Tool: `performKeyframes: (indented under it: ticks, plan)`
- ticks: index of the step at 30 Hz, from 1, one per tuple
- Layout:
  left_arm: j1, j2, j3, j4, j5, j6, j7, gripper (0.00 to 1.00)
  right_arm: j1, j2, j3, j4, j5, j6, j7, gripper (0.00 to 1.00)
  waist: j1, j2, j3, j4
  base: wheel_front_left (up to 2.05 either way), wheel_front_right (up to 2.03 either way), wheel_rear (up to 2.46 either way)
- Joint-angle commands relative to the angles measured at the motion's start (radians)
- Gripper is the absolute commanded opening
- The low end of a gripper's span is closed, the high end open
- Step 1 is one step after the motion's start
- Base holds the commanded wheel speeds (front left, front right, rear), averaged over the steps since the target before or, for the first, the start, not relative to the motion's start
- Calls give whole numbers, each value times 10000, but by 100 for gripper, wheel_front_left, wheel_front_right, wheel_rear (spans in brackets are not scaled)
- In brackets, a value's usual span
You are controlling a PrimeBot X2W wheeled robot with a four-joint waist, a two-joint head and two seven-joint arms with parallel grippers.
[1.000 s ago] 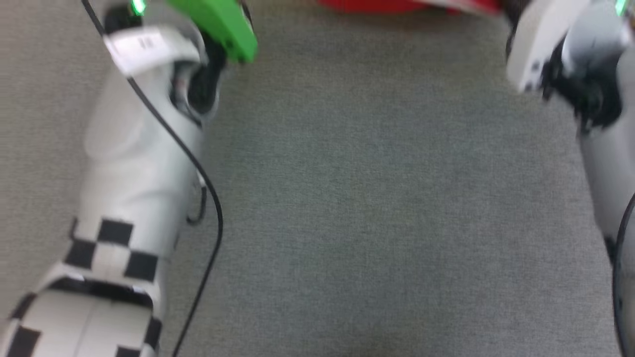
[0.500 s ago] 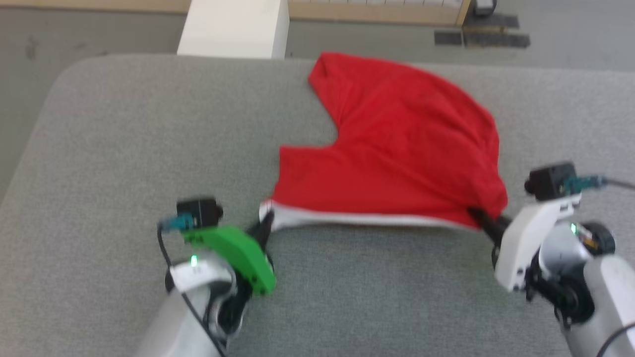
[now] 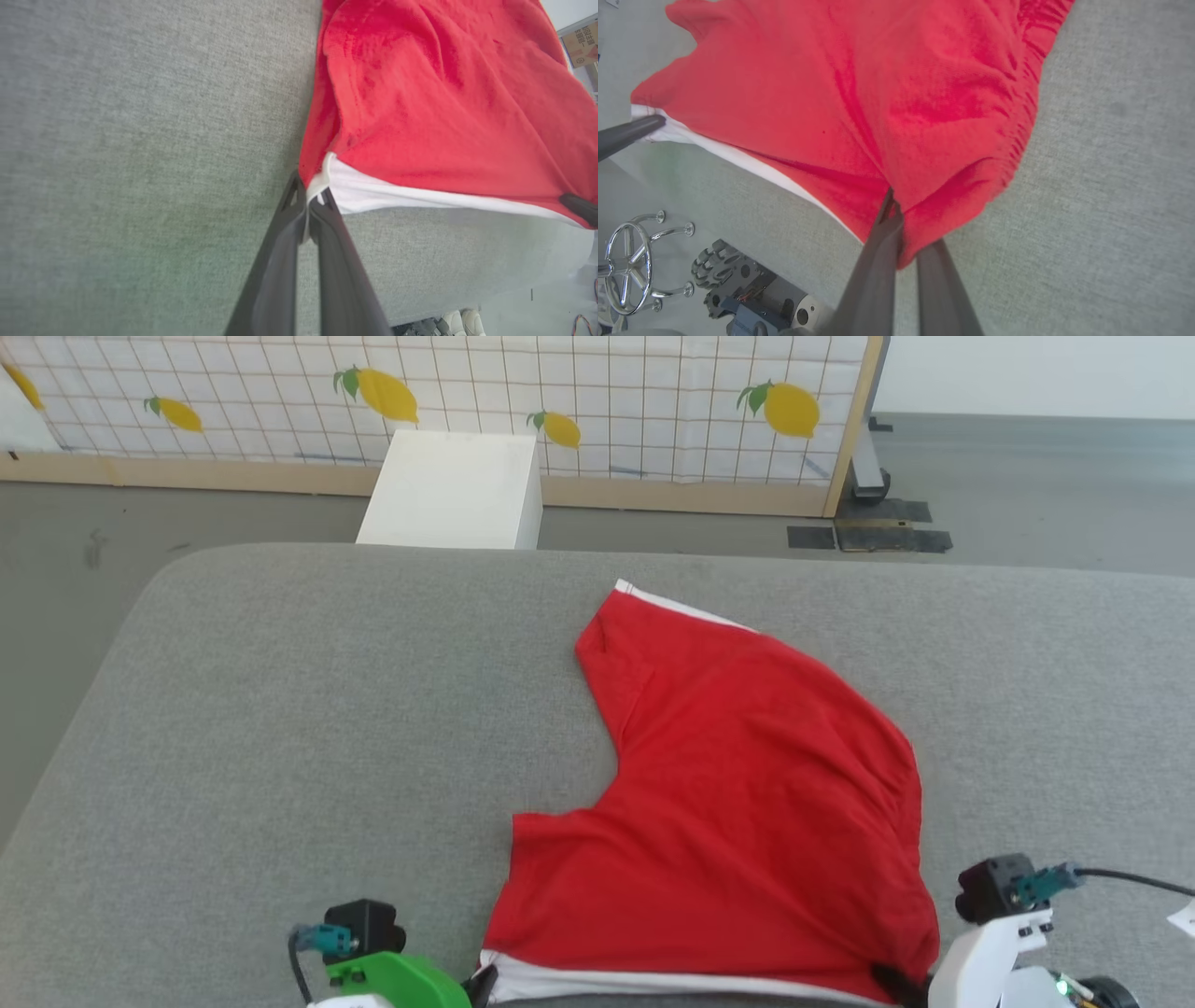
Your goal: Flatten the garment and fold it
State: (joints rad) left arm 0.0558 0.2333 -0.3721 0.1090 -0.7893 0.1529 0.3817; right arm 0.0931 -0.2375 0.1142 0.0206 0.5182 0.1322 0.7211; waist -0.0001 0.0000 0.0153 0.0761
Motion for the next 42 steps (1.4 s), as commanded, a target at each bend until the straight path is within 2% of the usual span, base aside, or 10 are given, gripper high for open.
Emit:
performKeyframes:
  ticks: [1,6,10,15,30,36,42]
  plan:
    - [245,171,96,-219,-91,157,67,0,184,22,-108,-144,-49,-15,208,0,1,0,-66,-70,0,0,0]
    - [339,252,457,-1115,34,415,-425,0,307,258,-426,-613,-141,-15,480,0,1,0,-16,-162,0,0,0]
    - [-412,234,591,-1386,296,356,-829,0,-44,440,-637,-814,-232,-15,581,0,1,0,229,-234,0,0,0]
    - [-2081,25,627,-889,526,107,-1137,0,-828,509,-764,-846,-258,-15,697,0,1,0,835,-366,0,0,0]
    - [-8070,-821,260,3229,1285,-1173,-2089,0,-3966,732,-866,-174,-235,-15,517,0,1,0,3468,-1258,0,0,0]
    - [-9813,-1026,78,4874,1508,-1541,-2288,0,-4741,887,-830,119,-120,-15,327,0,1,0,4180,-1660,0,0,0]
    - [-11015,-1130,-148,6366,1712,-1729,-2261,0,-5234,1035,-683,349,-51,-15,95,0,1,0,4665,-2067,0,0,0]
